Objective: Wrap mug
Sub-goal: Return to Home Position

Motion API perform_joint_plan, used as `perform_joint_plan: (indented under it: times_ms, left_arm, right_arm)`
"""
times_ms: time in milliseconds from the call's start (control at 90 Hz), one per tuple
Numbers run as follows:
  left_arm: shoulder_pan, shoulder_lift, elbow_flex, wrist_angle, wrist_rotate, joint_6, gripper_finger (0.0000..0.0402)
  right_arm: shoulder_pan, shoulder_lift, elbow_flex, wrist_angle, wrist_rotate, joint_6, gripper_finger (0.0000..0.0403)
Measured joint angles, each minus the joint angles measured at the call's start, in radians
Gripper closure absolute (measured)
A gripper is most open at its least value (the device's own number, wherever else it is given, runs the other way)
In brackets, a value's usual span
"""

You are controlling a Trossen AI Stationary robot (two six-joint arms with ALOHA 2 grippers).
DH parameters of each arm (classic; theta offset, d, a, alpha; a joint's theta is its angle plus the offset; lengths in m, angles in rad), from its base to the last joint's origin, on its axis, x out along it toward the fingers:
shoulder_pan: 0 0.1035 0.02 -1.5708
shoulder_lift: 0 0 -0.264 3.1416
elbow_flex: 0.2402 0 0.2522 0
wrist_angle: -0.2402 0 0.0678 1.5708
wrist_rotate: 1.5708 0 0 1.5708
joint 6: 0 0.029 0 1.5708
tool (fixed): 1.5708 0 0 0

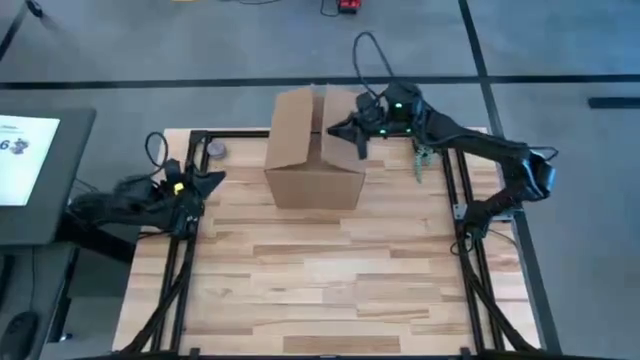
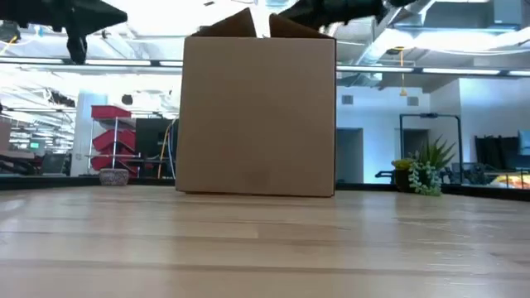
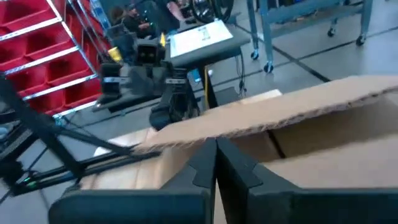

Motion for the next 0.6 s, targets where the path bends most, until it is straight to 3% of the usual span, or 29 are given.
perform_joint_plan:
  times_ms: [144,289,600]
  left_arm:
    - [0.0,0.004,-0.093,0.094,0.037,0.01,0.0402]
    - [0.0,0.003,-0.194,0.225,0.03,-0.005,0.0402]
    - [0.0,0.004,-0.338,0.302,0.032,-0.067,0.0402]
  right_arm:
    - [0.025,-0.14,-0.072,-0.083,-0.025,-0.007,0.0403]
    - [0.053,-0.311,-0.249,-0.085,-0.021,0.065,0.0403]
    - [0.131,-0.682,-0.655,0.093,0.17,0.219,0.0403]
